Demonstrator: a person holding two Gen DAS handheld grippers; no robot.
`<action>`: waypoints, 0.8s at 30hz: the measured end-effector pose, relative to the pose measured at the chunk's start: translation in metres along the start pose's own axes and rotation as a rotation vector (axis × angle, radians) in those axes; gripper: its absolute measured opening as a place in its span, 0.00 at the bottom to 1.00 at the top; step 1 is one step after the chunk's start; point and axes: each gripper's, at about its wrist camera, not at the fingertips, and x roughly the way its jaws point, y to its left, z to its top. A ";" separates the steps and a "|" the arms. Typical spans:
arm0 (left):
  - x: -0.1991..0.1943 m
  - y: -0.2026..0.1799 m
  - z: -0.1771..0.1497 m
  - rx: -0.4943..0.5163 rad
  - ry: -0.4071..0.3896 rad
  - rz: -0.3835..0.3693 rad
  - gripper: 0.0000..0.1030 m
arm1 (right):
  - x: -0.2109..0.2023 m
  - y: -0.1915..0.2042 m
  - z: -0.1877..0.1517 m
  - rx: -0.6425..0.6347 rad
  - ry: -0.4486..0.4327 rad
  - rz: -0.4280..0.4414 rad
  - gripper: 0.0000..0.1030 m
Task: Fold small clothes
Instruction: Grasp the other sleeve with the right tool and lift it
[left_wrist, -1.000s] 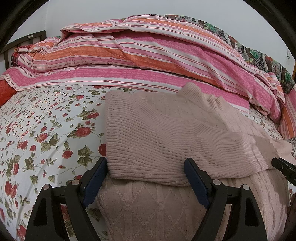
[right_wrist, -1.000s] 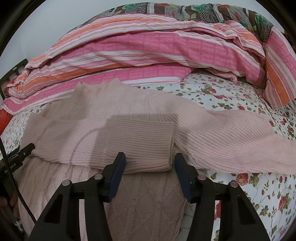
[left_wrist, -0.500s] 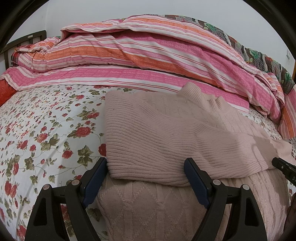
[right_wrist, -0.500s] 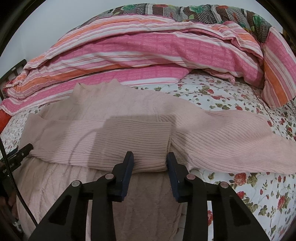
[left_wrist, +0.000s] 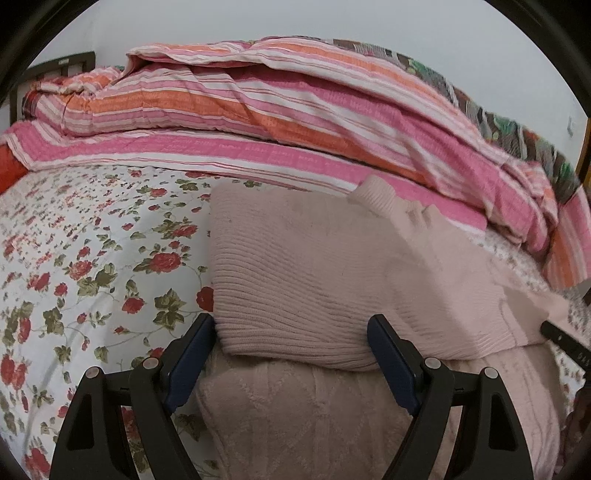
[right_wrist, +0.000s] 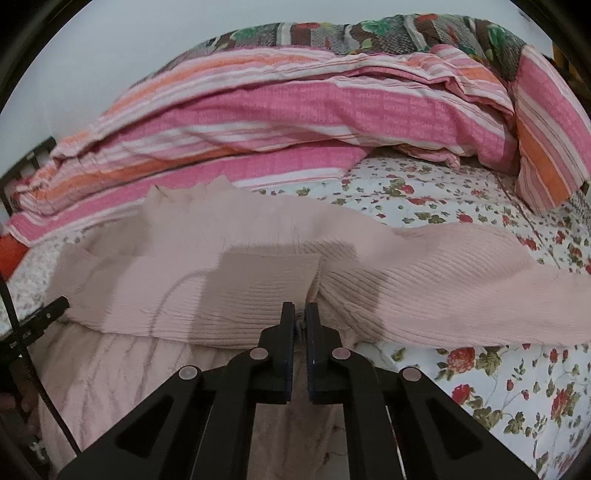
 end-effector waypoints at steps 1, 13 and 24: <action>-0.001 0.002 0.000 -0.006 -0.004 -0.009 0.80 | 0.000 -0.002 -0.001 0.007 0.003 0.008 0.05; -0.003 0.005 0.001 -0.030 -0.017 -0.045 0.81 | 0.008 -0.001 0.002 0.019 0.044 0.057 0.31; -0.010 0.007 -0.004 -0.043 -0.036 -0.048 0.81 | -0.001 -0.013 0.006 0.021 -0.001 0.015 0.04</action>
